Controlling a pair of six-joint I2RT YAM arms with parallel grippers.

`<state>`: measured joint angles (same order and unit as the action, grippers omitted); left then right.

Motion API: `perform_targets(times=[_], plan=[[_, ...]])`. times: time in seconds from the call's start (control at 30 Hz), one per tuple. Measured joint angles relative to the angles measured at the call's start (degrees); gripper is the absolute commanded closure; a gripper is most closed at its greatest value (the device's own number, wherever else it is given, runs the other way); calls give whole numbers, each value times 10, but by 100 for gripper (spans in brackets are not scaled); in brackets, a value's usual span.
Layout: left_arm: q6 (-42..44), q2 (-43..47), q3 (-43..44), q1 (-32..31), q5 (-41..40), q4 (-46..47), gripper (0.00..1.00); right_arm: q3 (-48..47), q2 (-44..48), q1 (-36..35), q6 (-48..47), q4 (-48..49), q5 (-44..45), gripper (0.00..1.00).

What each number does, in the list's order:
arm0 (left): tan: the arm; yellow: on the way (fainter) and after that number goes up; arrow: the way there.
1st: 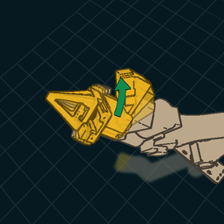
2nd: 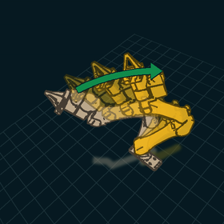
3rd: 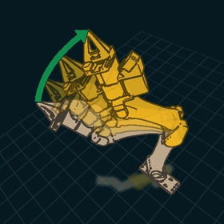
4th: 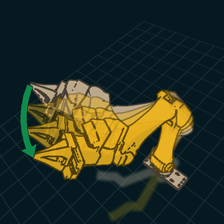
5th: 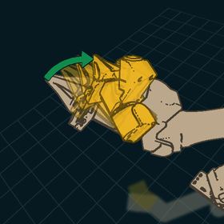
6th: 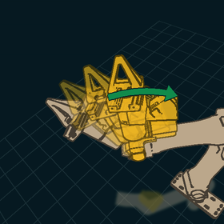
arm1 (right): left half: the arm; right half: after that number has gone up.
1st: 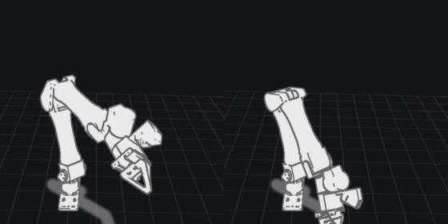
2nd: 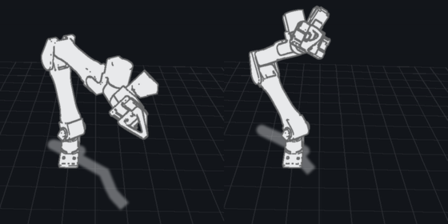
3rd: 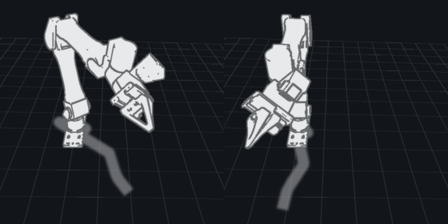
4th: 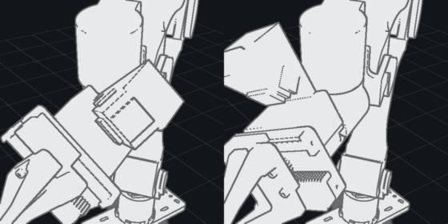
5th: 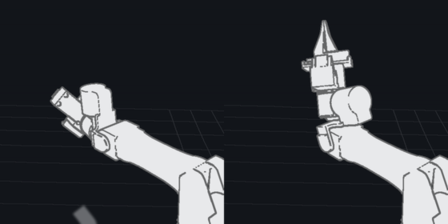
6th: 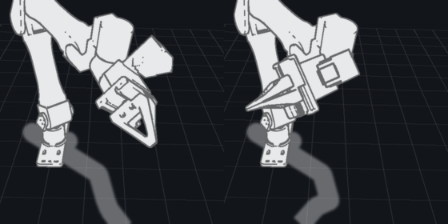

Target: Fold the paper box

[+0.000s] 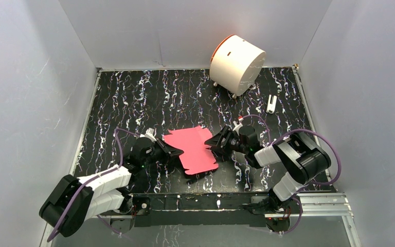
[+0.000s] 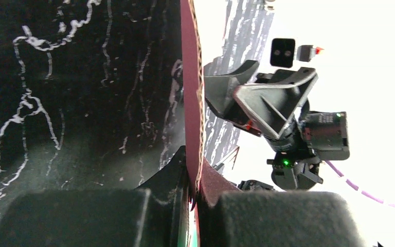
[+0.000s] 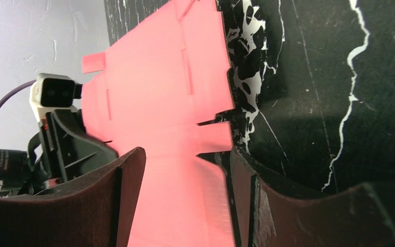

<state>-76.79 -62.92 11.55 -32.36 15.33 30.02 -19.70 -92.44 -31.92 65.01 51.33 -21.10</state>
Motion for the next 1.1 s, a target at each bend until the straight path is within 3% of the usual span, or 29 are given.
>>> perform_targets(times=[0.4,1.1], plan=[[-9,72,-25,0,-4,37,98,9,12,13,-22,-17,13,32],[-19,60,-26,0,6,64,97,9,39,23,-80,50,-31,62]])
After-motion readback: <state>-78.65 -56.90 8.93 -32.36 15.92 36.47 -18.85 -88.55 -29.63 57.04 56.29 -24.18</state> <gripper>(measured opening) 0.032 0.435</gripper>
